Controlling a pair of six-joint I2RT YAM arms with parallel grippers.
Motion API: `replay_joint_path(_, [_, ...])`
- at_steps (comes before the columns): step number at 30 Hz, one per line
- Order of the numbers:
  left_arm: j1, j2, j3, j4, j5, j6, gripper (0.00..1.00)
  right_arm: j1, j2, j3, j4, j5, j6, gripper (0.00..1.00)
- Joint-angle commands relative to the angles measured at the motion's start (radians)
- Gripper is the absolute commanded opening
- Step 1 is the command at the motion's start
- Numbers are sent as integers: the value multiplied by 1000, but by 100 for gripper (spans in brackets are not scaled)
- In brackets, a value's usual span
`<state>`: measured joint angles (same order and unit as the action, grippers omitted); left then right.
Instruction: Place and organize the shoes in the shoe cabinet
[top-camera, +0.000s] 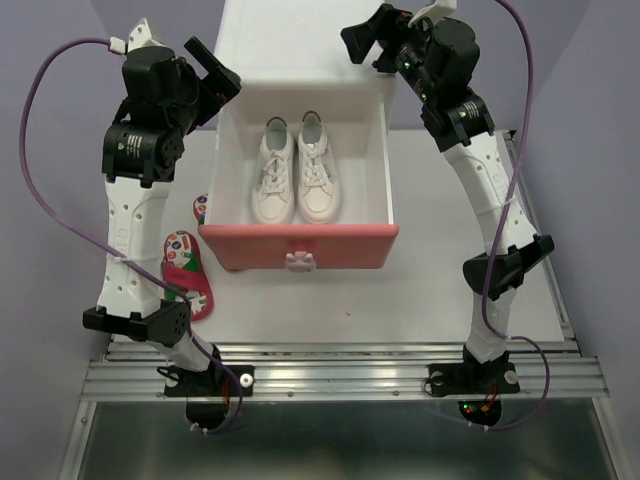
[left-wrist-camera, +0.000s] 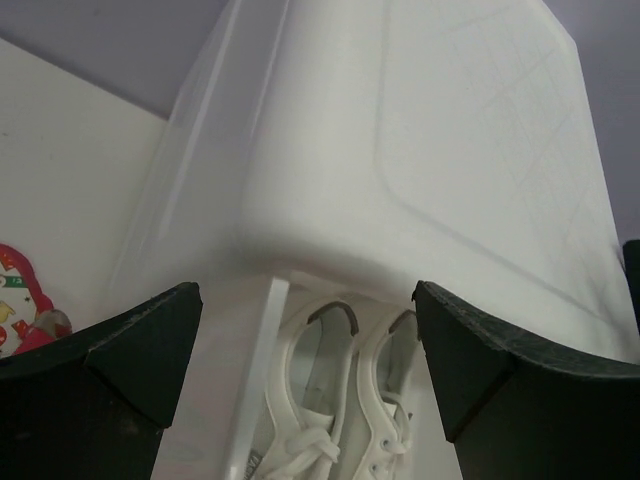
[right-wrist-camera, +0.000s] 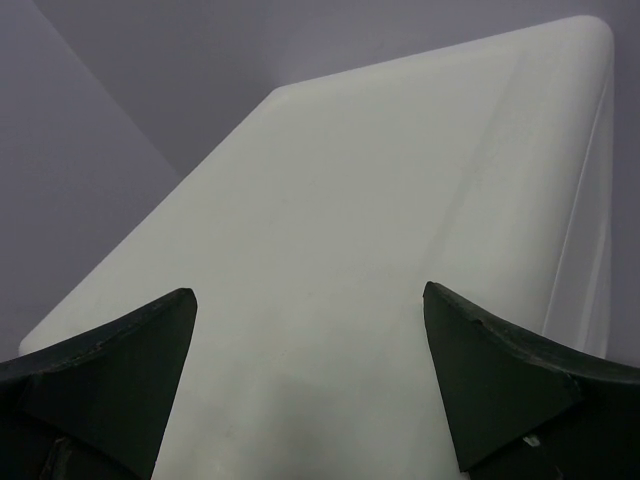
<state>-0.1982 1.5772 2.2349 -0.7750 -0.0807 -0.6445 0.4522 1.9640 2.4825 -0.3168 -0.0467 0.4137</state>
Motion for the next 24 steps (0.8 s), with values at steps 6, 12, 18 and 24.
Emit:
replay_joint_path(6, [-271,-102,8,46,59,-24,99,5,32,-31,-119,-120,-3,100])
replay_joint_path(12, [-472,29,227,22,166,-7,99,-13,16,-80,-123,-136,2,100])
replay_joint_path(18, [-494,-28,86,71,442,-46,98,-14,9,-112,-123,-143,7,100])
replay_joint_path(24, [-494,-106,-15,174,651,-162,96,-14,4,-131,-127,-160,5,100])
